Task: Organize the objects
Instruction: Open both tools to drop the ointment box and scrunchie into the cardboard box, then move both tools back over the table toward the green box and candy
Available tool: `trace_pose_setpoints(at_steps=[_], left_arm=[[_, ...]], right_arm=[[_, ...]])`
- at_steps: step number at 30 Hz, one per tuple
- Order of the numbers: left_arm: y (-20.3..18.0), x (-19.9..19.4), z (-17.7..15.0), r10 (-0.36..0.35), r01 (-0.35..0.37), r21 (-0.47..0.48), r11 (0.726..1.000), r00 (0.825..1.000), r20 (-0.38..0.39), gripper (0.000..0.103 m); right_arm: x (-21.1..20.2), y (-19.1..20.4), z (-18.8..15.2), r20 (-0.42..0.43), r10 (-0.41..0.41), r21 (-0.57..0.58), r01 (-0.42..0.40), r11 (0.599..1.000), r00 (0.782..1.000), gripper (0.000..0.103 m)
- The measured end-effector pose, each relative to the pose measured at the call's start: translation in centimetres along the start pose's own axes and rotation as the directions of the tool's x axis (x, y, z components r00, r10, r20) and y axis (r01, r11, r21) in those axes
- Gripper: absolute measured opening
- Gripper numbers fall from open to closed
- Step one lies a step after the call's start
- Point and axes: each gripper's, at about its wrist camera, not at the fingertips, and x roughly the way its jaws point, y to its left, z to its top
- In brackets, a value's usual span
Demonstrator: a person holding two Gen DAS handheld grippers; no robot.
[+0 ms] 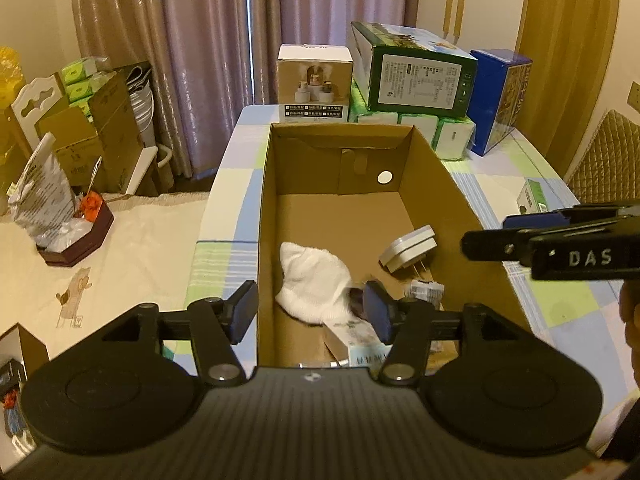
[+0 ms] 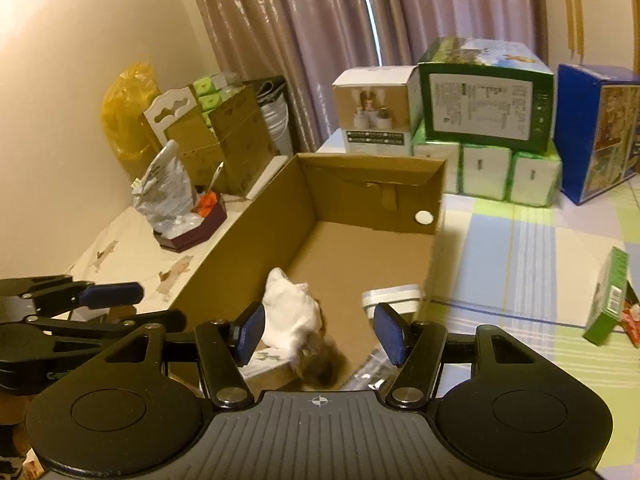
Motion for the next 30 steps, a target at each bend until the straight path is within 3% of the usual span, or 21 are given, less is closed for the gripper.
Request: trace_pose_setpoints(at_steps=[7, 15, 30], left_arm=[[-0.8, -2.2, -1.8, 0.007, -0.007, -0.043, 0.999, 1.000, -0.004, 0.062], [-2.6, -4.9, -3.7, 0.010, -0.010, -0.086, 0.996, 1.000, -0.001, 0.079], [-6.5, -9.1, -5.5, 0.008, -0.004, -0.091, 0.996, 0.999, 0.039, 0.102]], right_arm=[[-3.8, -0.8, -2.1, 0.016, -0.024, 0.040, 0.023, 0.999, 1.000, 0.067], [-8.1, -0.9, -5.0, 0.021, -0.040, 0.055, 0.039, 0.998, 0.999, 0.087], [-14.0, -2.0, -7.6, 0.063, -0.087, 0.068, 0.082, 0.994, 0.994, 0.101]])
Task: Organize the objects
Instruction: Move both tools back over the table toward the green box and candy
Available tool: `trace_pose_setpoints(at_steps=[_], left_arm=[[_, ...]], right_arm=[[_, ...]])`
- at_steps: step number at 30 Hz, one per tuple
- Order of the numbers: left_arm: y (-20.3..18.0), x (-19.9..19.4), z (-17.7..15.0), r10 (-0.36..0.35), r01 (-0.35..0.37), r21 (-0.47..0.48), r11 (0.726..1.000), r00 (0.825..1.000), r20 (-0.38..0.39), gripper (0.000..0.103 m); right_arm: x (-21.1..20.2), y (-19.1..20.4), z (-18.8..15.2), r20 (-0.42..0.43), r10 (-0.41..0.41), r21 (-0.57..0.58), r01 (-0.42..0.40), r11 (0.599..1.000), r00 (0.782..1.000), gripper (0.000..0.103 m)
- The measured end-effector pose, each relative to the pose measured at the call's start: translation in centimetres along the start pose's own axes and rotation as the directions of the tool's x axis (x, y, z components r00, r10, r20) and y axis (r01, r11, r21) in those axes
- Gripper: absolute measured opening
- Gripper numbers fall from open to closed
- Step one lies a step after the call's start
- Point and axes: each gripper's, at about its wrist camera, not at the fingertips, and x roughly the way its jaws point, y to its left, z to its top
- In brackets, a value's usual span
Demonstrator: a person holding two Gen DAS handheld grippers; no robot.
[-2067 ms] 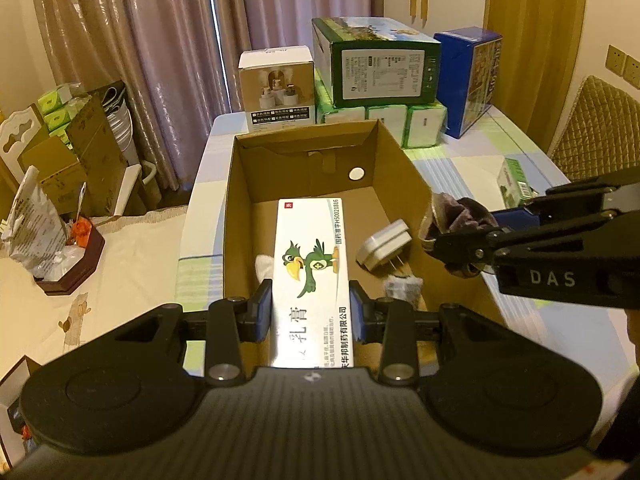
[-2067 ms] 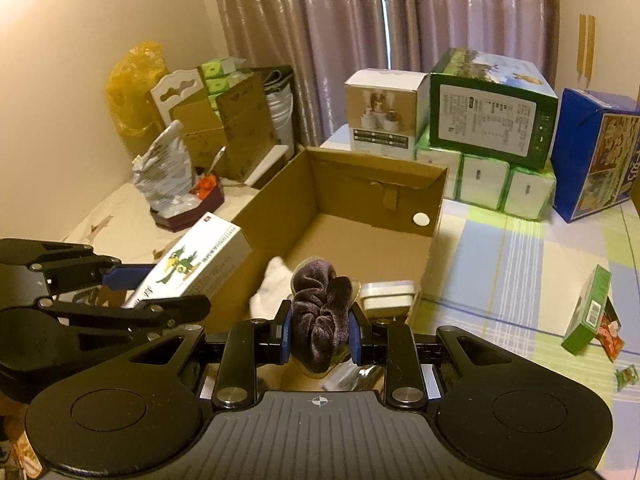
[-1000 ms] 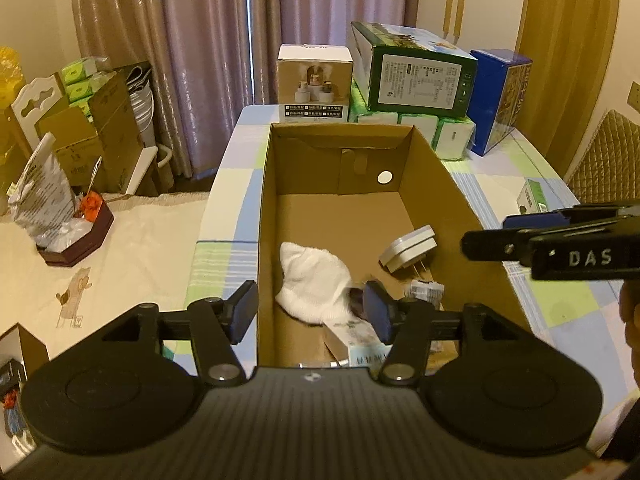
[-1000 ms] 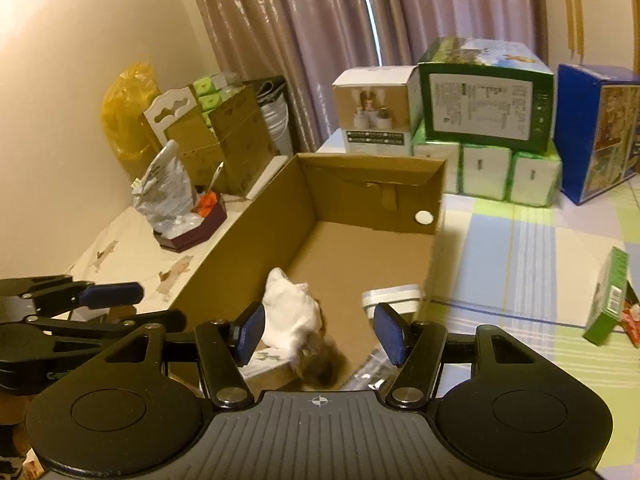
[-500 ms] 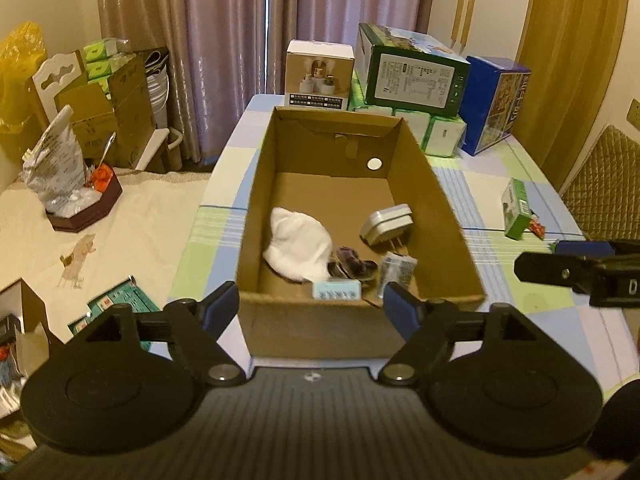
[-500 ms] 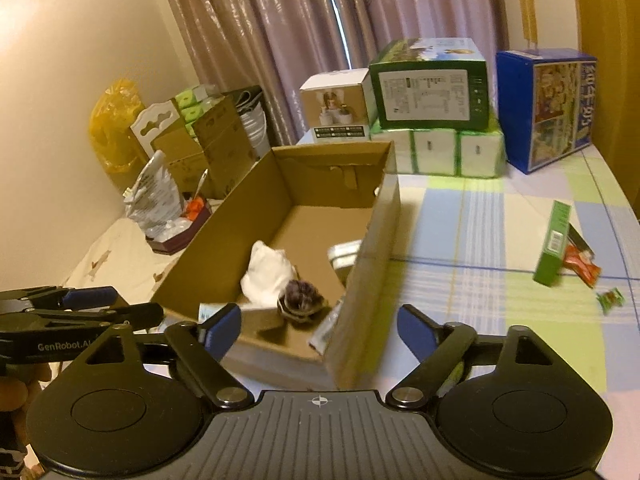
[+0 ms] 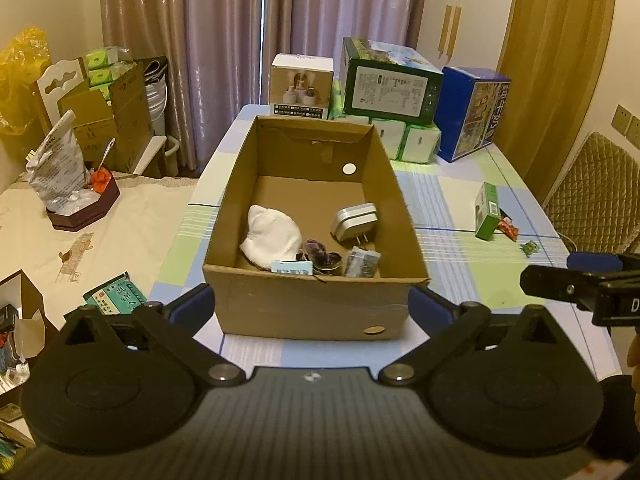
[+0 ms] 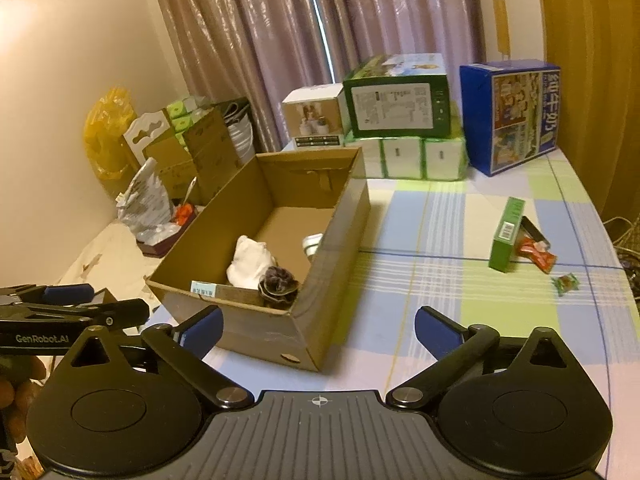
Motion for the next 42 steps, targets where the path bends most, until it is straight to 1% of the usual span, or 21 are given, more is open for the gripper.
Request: trace_pose_setpoints(at_steps=[6, 11, 15, 22, 29, 38, 42], left_arm=[[-1.5, -0.7, -0.3, -0.025, 0.025, -0.003, 1.000, 1.000, 0.003, 0.102], [-3.6, -1.1, -0.1, -0.058, 0.057, 0.019, 0.998, 0.998, 0.017, 0.102], [-5.8, -0.8, 0.3, -0.108, 0.107, 0.045, 0.993, 0.994, 0.020, 0.102], [-10.7, 0.7, 1.3, -0.167, 0.165, 0.118, 0.979, 0.986, 0.004, 0.102], [-15.3, 2.6, 1.9, -0.215, 0.214, 0.174, 0.961, 0.977, -0.014, 0.102], [-19.4, 5.1, 2.2, -0.238, 0.243, 0.224, 0.944, 0.970, -0.049, 0.102], [-20.9, 6.5, 2.4, -0.234, 0.242, 0.250, 0.938, 0.970, -0.062, 0.101]], right_arm=[[-1.7, -1.8, -0.9, 0.004, -0.026, 0.025, 0.025, 0.999, 1.000, 0.101], [-3.3, -4.6, -1.8, 0.012, -0.078, 0.067, 0.077, 0.995, 0.997, 0.101], [-4.7, -7.2, -2.4, 0.019, -0.131, 0.114, 0.128, 0.985, 0.991, 0.101], [-7.3, -11.7, -3.0, 0.037, -0.211, 0.192, 0.200, 0.961, 0.977, 0.101], [-9.0, -15.6, -3.5, 0.040, -0.268, 0.250, 0.250, 0.936, 0.963, 0.101], [-9.6, -19.1, -3.9, 0.035, -0.308, 0.285, 0.286, 0.915, 0.951, 0.101], [-9.3, -20.3, -3.9, 0.029, -0.316, 0.282, 0.295, 0.913, 0.948, 0.101]])
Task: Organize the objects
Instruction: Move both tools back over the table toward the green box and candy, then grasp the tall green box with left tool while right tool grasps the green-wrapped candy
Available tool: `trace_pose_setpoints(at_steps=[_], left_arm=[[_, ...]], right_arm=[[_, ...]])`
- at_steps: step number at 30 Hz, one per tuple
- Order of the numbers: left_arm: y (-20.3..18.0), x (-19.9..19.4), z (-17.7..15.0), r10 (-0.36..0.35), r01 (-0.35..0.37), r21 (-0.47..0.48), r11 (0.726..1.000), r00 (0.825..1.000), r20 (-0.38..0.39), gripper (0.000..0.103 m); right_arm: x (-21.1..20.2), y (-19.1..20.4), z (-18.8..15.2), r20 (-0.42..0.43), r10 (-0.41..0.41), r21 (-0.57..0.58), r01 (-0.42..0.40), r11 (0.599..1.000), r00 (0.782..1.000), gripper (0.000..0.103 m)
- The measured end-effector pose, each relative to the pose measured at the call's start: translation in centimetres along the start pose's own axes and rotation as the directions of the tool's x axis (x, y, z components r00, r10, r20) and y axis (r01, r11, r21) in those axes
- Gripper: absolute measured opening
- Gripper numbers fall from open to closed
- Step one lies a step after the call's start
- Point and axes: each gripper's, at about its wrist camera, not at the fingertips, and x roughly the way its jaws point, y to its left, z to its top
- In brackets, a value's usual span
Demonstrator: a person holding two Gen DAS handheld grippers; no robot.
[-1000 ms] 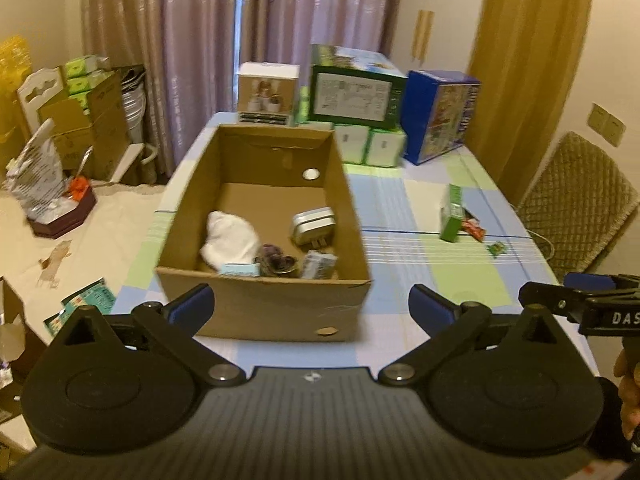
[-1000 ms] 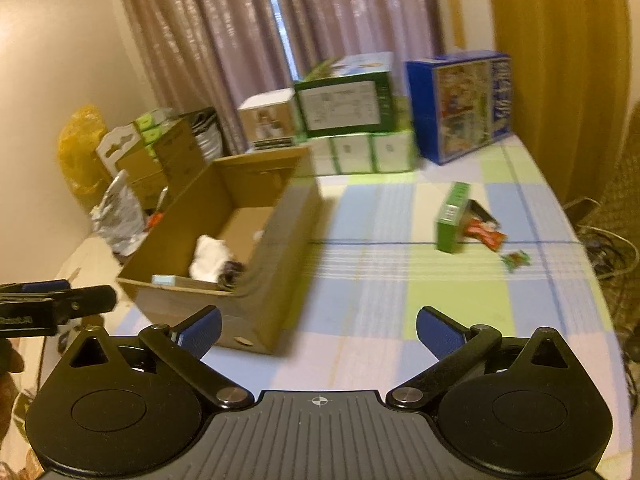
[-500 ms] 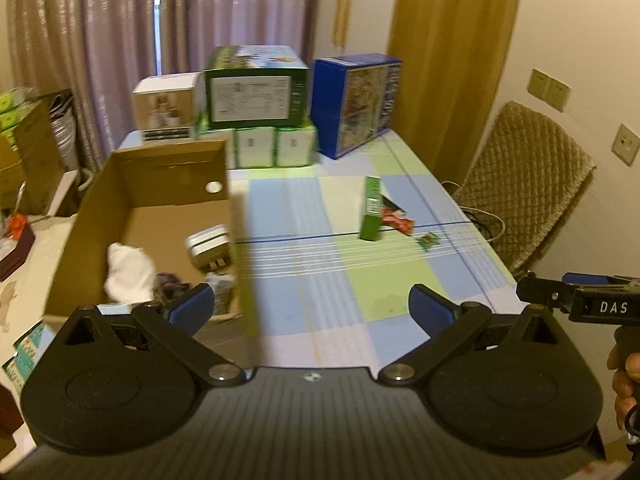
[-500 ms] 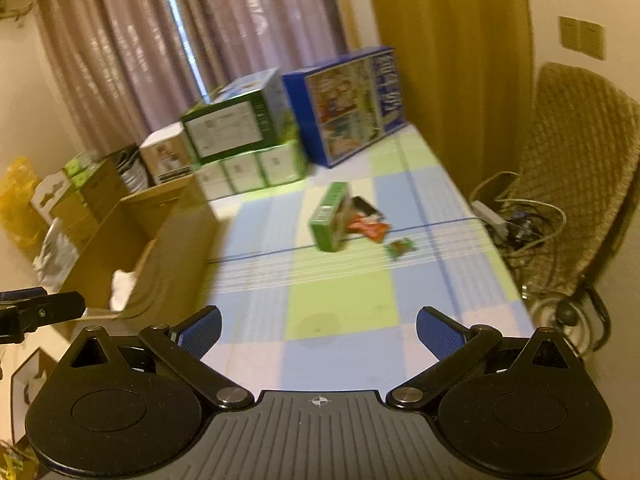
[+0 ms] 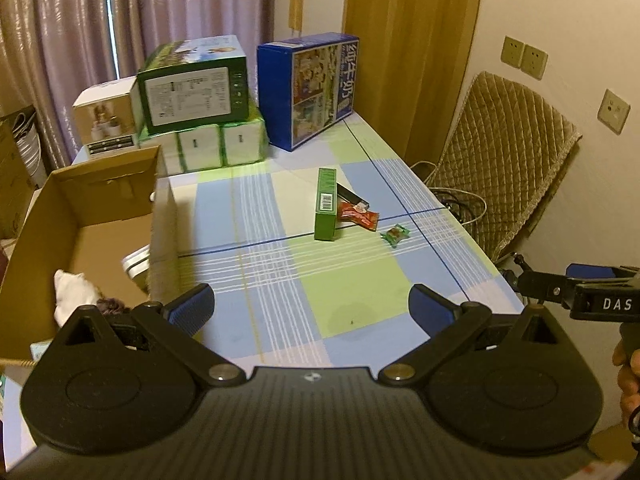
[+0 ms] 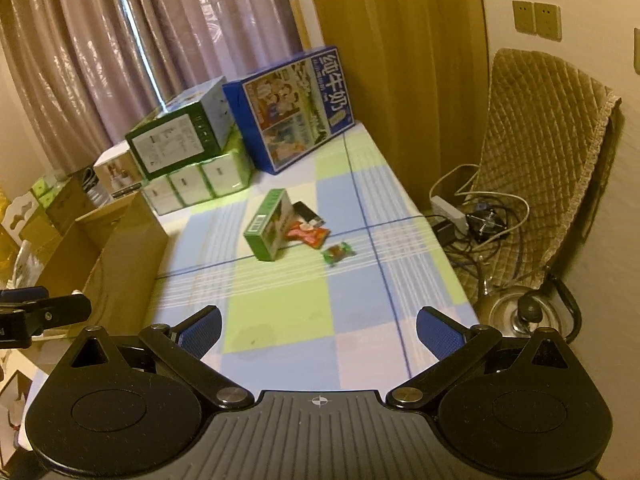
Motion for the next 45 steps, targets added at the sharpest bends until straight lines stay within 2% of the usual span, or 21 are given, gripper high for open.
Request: trace_pose_setpoints(at_steps=[11, 19, 21, 30, 32, 42, 45], left_arm=[[-1.7, 5.2, 2.0, -0.001, 0.002, 0.038, 0.999, 1.000, -0.028, 0.101], [-1.5, 10.4, 3.0, -0.003, 0.005, 0.045, 0.999, 0.999, -0.043, 0.099], [-1.4, 12.2, 3.2, -0.003, 0.005, 0.047, 0.999, 0.999, -0.053, 0.094], [-1.4, 19.5, 4.0, -0.010, 0.015, 0.058, 0.998, 0.996, -0.088, 0.086], [-1.4, 20.9, 4.3, -0.002, 0.008, 0.060, 0.998, 0.996, -0.085, 0.082], [-0.8, 26.5, 4.5, 0.008, -0.001, 0.089, 0.996, 0.997, -0.078, 0.074], [-0.8, 27.7, 4.5, 0.006, 0.002, 0.100, 0.995, 0.997, -0.078, 0.072]], right_arm=[[3.0, -1.8, 1.4, -0.010, -0.006, -0.045, 0.006, 0.999, 1.000, 0.101], [7.3, -2.0, 2.0, -0.024, 0.001, -0.136, -0.004, 0.991, 1.000, 0.100], [8.5, -2.2, 2.1, -0.029, 0.002, -0.156, -0.006, 0.988, 1.000, 0.093], [15.1, -3.2, 2.2, -0.076, 0.024, -0.223, -0.041, 0.974, 0.997, 0.074], [16.6, -3.4, 2.2, -0.085, 0.030, -0.242, -0.050, 0.969, 0.996, 0.071], [23.0, -2.9, 2.0, -0.097, 0.063, -0.361, -0.094, 0.928, 0.993, 0.063], [24.7, -3.1, 2.4, -0.095, 0.063, -0.367, -0.094, 0.926, 0.994, 0.060]])
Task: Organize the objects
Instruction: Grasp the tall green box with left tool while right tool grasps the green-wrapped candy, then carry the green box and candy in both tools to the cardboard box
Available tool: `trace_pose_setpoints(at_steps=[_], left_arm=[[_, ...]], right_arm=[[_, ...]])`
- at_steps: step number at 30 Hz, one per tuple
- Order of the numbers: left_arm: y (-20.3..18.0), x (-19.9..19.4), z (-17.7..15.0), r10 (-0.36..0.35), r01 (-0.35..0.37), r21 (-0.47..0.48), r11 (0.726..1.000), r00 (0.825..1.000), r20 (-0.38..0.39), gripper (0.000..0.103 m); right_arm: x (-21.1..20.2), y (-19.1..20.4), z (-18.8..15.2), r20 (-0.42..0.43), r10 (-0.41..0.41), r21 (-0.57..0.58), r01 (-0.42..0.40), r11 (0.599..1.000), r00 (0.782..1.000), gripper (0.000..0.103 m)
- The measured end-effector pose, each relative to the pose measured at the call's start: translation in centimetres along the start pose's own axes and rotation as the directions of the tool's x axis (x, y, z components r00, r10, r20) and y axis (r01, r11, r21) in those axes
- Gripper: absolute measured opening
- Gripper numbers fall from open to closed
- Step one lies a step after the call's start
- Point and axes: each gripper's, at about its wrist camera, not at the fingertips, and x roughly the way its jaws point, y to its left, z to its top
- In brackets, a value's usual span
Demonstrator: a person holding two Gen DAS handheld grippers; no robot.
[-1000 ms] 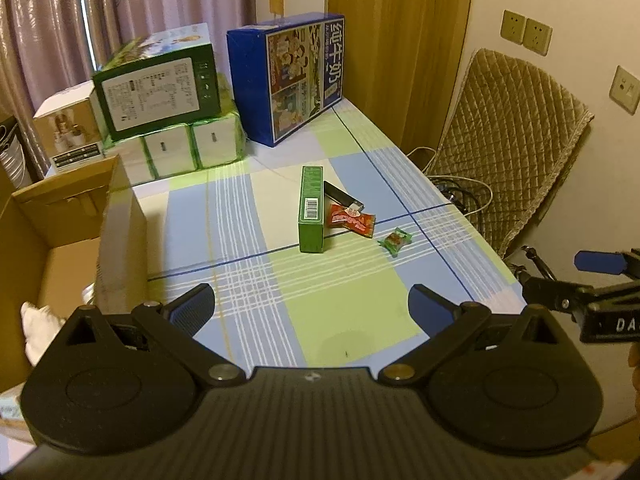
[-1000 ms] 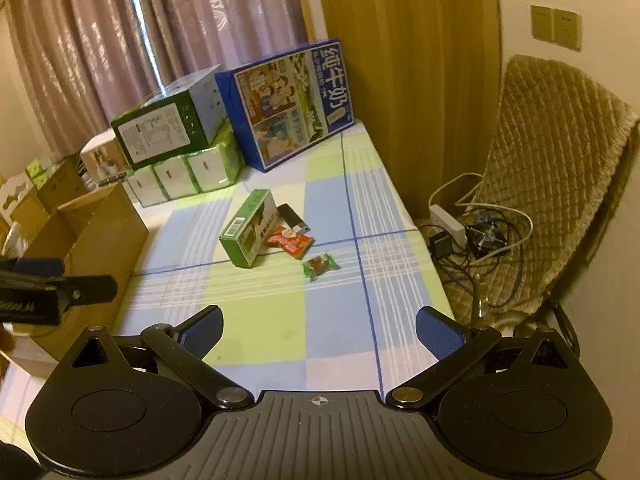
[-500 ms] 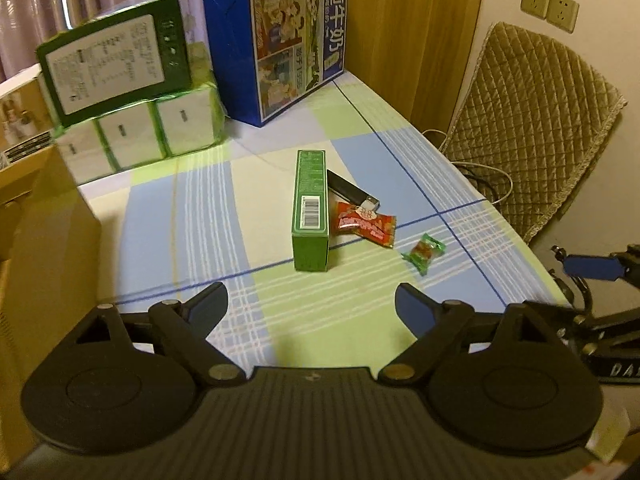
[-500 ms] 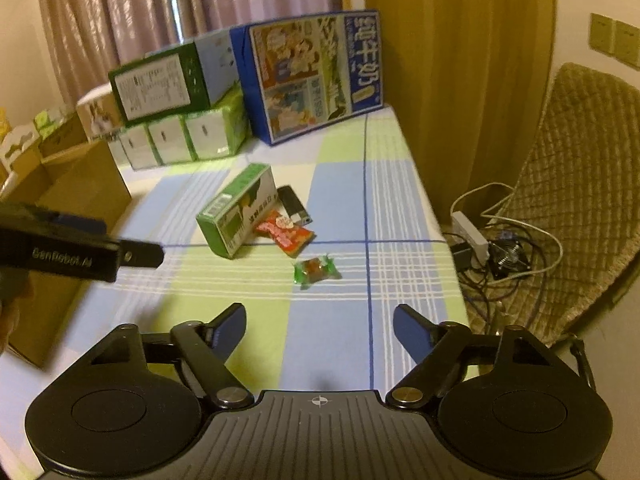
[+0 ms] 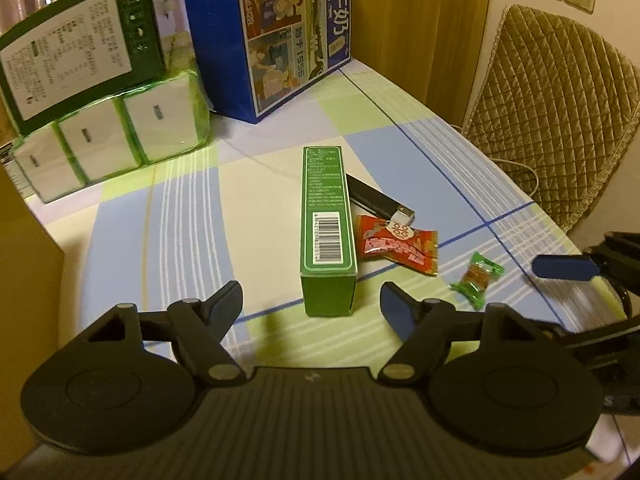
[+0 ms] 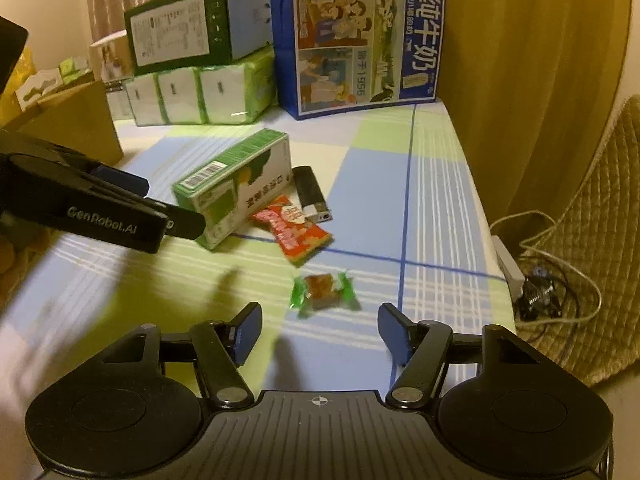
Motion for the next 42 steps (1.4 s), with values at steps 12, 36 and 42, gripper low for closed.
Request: trace_pose_setpoints(at_steps=[12, 36, 42], left_arm=[[0.3, 2.7, 0.9, -0.015, 0.015, -0.010, 1.000, 1.000, 0.003, 0.046], [-2.1, -6.7, -7.2, 0.003, -0.002, 0.006, 1.000, 0.998, -0.055, 0.029], [-2.0, -4.7, -5.7, -0.010, 0.015, 0.042, 0.999, 0.995, -0.096, 0.029]], right_arm=[[3.2, 0.0, 0.8, -0.002, 0.020, -0.049, -0.020, 0.999, 1.000, 0.030], [-4.0, 2.4, -2.7, -0.052, 0.040, 0.085, -0.035, 0.996, 0.998, 0.023], [-4.2, 2.5, -2.7, -0.061, 0.035, 0.091, -0.030, 0.995, 0.998, 0.023]])
